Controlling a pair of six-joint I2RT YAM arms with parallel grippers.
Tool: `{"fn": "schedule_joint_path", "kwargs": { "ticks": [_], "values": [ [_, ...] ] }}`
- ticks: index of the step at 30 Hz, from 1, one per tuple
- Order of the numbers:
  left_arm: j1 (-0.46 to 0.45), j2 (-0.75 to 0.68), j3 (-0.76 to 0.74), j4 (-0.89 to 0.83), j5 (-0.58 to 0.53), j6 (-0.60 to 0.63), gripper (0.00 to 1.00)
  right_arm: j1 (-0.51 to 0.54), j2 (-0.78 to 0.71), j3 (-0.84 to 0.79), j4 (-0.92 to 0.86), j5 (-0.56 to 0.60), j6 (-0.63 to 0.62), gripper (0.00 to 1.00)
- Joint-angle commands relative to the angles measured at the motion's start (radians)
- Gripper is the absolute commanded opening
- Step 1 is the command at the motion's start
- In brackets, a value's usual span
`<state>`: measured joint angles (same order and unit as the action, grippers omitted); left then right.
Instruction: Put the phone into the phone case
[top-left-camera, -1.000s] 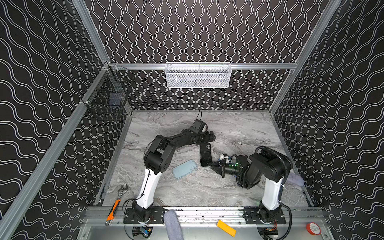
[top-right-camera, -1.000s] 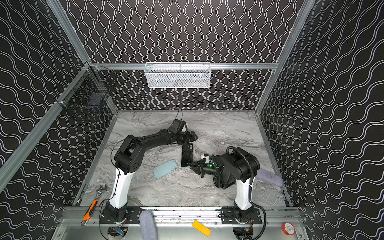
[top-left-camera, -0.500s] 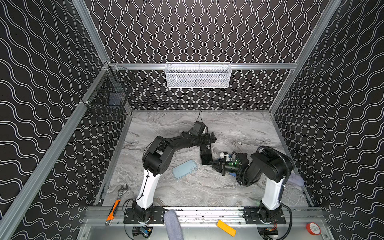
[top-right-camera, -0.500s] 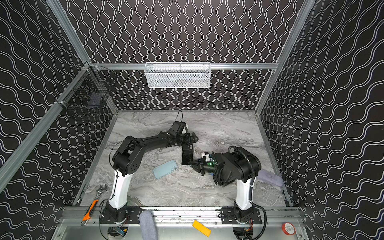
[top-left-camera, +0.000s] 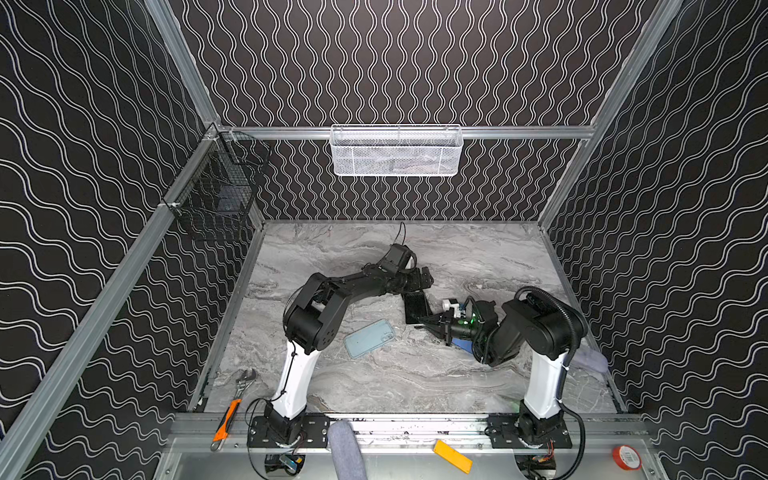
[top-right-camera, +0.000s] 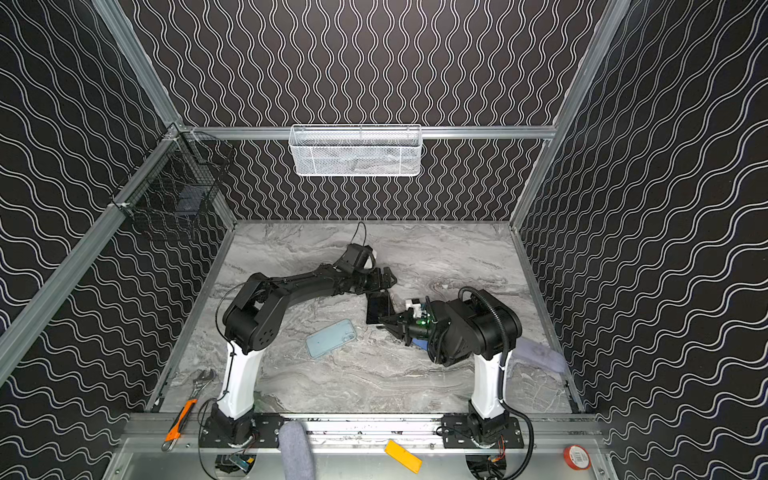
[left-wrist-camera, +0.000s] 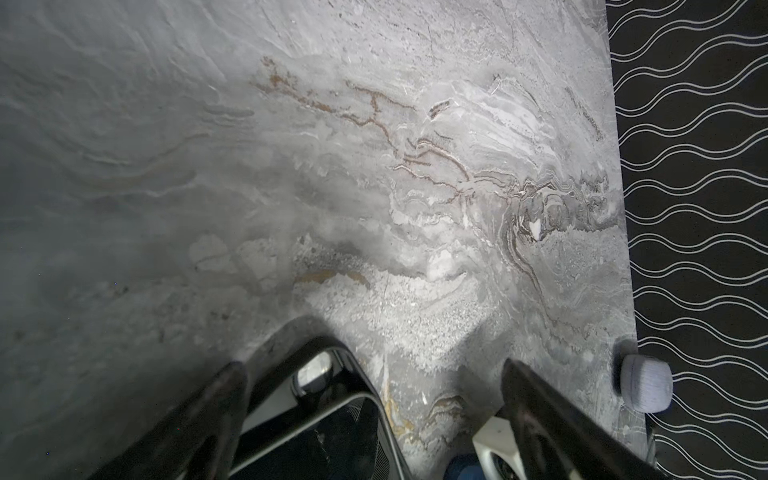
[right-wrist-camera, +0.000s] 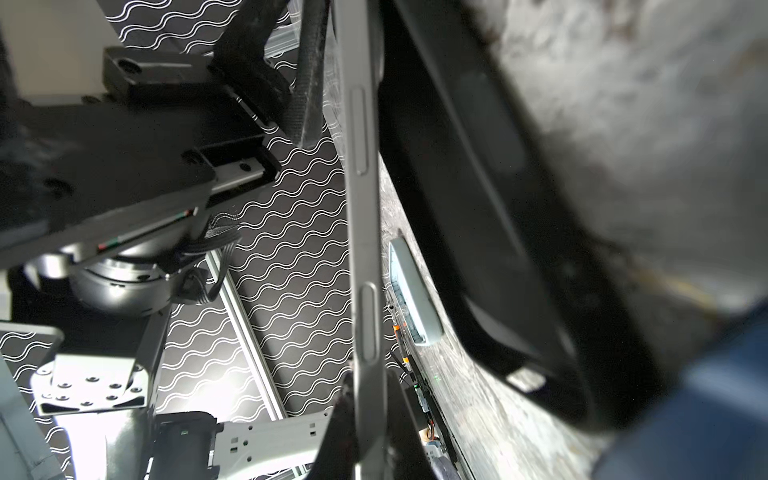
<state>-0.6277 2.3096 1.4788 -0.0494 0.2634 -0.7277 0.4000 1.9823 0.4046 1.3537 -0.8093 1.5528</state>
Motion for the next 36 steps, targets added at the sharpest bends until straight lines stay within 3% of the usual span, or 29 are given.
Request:
{"fn": "schedule_joint_path", "kwargs": {
  "ticks": [1,11,25,33,36],
  "values": [
    [-0.008,-0.007,-0.003,-0.045,0.027,-0.011,0.98,-0.006,0.015,0.007,-0.073,0.025,0.035,0.00],
    [-0.009,-0.006,0.029,-0.065,0.027,0.014,0.98,-0.050,-0.051,-0.002,-0.171,-0.050,0.003,0.00],
    [-0.008,-0.007,0.067,-0.084,0.044,0.042,0.98,-0.115,-0.171,0.151,-0.794,-0.181,-0.352,0.00],
    [-0.009,-0.018,0.061,-0.081,0.049,0.047,0.98,-0.128,-0.157,0.143,-0.798,-0.170,-0.362,0.05],
    [-0.008,-0.018,0.060,-0.078,0.051,0.047,0.98,-0.135,-0.147,0.141,-0.806,-0.165,-0.371,0.12]
  ]
}}
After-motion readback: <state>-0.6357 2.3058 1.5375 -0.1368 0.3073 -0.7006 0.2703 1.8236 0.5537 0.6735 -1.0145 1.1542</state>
